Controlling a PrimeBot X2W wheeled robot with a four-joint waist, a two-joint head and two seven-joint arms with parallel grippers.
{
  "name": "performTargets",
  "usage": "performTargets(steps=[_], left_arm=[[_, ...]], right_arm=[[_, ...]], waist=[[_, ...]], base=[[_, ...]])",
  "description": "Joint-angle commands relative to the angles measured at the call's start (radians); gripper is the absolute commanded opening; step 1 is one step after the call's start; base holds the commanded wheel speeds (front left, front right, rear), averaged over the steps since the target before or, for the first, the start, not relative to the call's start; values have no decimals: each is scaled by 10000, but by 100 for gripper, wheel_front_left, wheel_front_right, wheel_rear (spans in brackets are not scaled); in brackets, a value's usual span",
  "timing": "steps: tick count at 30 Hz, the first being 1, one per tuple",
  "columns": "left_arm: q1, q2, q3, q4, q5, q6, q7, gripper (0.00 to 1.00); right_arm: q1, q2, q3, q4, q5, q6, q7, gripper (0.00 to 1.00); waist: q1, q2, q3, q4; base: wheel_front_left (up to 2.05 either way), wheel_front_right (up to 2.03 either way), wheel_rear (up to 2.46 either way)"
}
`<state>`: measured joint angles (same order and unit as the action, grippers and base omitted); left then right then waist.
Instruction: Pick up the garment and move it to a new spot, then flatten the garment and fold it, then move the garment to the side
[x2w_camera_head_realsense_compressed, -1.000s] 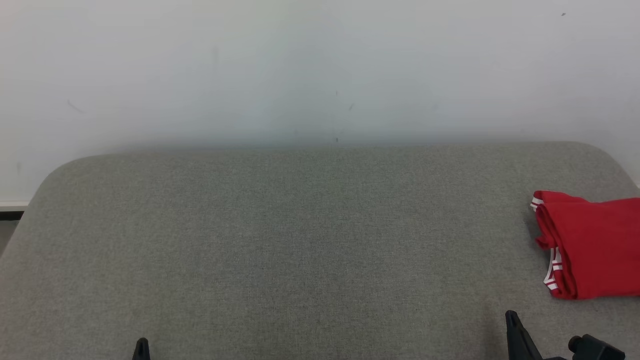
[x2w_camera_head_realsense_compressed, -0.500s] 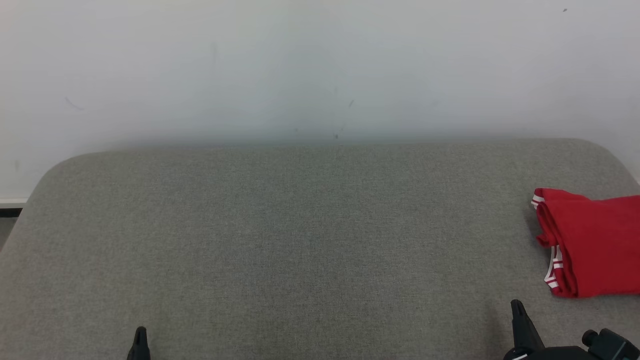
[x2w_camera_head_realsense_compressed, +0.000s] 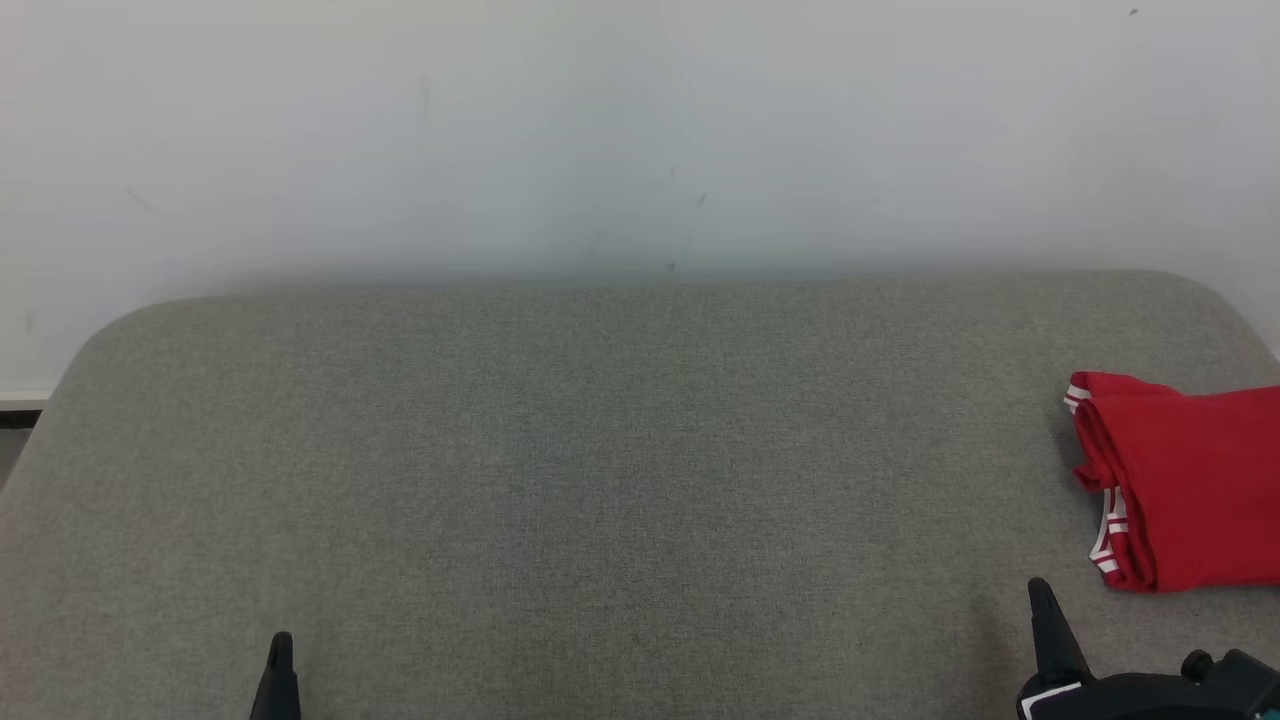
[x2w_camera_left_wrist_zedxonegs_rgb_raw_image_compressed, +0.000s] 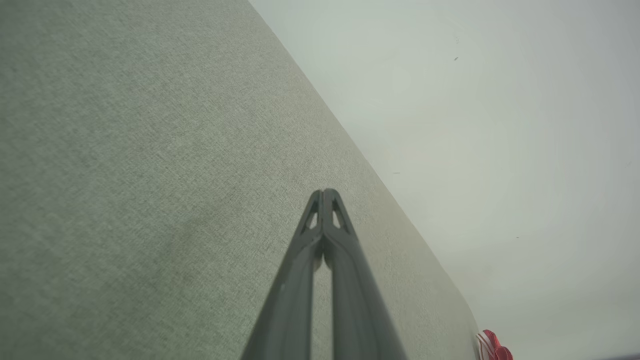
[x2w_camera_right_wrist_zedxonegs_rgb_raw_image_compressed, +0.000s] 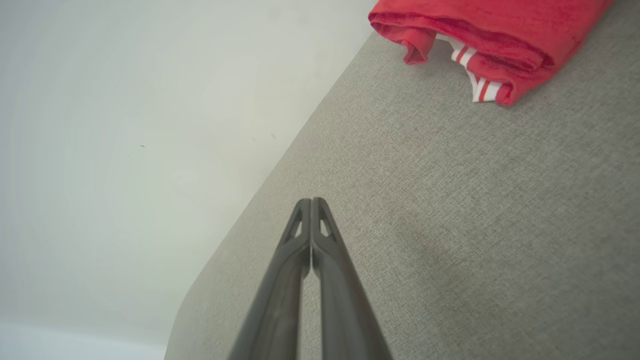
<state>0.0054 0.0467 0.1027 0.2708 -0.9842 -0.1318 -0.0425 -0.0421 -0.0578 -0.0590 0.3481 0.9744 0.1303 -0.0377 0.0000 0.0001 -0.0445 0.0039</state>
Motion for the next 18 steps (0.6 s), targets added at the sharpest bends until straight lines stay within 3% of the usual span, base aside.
performTargets(steps=[1,18], left_arm=[[-264,40,33,-133,-283,8,63,0],[-558,44,64,-183,-2099,10,525,0]], right_arm=[[-227,-2,-46,-162,319,4,59,0],[-376,22,-208,-436,2154,5,511,0]], waist=[[0,-1,9,-1],[0,-1,122,-10]], base=[[0,0,0],[0,0,0]])
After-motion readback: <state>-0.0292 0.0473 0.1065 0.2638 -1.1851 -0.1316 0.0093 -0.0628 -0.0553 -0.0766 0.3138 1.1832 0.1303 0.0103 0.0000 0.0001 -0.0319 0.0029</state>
